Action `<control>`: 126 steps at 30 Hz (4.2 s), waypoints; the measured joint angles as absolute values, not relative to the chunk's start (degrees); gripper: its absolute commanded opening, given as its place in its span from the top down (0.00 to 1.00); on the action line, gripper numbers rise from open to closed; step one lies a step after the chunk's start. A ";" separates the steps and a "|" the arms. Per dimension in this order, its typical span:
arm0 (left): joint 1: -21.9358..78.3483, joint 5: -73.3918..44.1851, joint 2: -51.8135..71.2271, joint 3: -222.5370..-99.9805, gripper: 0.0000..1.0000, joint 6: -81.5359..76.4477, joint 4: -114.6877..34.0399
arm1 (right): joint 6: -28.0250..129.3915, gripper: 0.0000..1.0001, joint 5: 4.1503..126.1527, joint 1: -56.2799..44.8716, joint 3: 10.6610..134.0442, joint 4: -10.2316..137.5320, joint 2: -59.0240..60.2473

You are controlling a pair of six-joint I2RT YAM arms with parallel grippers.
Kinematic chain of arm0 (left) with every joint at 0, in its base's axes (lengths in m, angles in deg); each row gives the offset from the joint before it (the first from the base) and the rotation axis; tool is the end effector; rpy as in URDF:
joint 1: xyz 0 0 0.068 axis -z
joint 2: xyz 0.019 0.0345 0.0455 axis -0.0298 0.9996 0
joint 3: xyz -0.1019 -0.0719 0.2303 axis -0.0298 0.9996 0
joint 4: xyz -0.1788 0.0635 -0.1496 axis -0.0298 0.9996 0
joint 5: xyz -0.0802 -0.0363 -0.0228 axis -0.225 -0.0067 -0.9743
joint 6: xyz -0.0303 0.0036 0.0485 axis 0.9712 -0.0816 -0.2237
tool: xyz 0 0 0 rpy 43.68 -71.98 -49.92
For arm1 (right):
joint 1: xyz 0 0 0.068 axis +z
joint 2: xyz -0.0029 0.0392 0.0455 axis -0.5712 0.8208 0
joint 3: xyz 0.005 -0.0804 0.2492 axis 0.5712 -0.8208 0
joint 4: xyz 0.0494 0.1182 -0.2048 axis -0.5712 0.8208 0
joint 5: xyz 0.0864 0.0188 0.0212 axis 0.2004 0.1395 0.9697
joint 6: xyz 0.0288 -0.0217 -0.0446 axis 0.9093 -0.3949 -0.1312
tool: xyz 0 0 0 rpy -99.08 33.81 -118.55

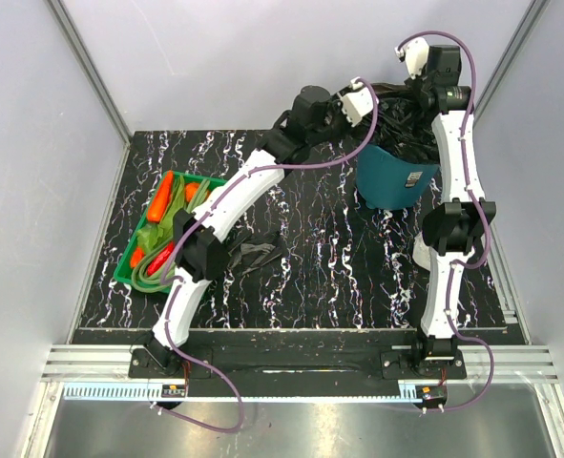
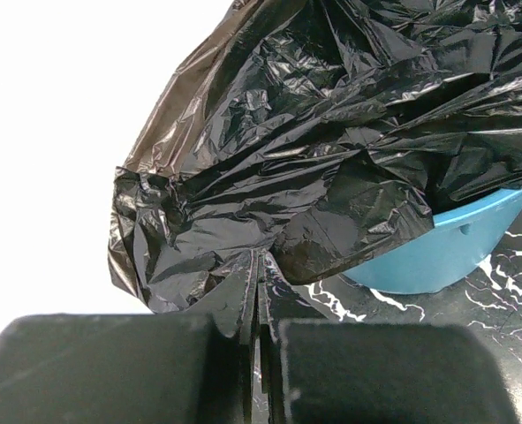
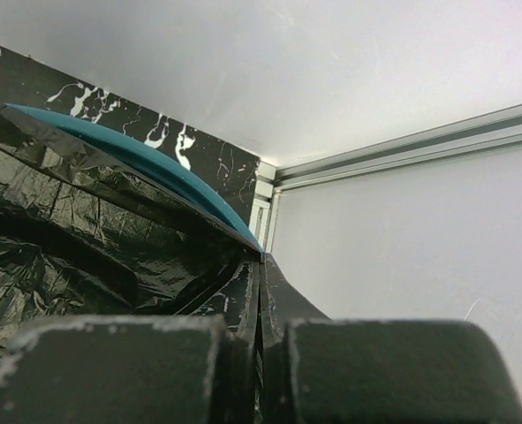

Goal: Put the trash bags into the trash bin

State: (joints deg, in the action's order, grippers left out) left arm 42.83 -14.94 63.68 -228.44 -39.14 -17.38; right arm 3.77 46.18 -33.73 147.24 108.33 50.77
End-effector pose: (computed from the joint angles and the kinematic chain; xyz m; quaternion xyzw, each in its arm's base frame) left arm 0.3745 -0.3350 0.3852 0.4595 0.6182 -0.1462 0.6208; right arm 0.4803 0.0011 0.3841 -0.2479 0.8083 -0.2549 0.4692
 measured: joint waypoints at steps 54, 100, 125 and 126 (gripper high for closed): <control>45.32 -54.98 72.93 -230.51 0.25 -53.35 -41.84 | 8.03 1.00 61.56 -36.48 141.99 112.51 45.26; 48.89 -49.87 77.71 -237.66 0.32 -61.89 -42.71 | 13.06 1.00 82.96 -36.33 137.31 133.90 21.88; 51.05 -43.68 77.65 -233.79 0.59 -71.55 -36.37 | 14.85 1.00 83.47 -36.77 141.44 136.83 19.36; 51.07 -43.62 77.65 -233.79 0.59 -71.23 -36.70 | 14.85 1.00 83.47 -36.90 141.44 136.85 19.36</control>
State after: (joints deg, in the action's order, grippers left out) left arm 51.07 -43.62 77.65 -233.79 -71.23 -36.70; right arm 14.85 83.47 -36.90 141.44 136.85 19.36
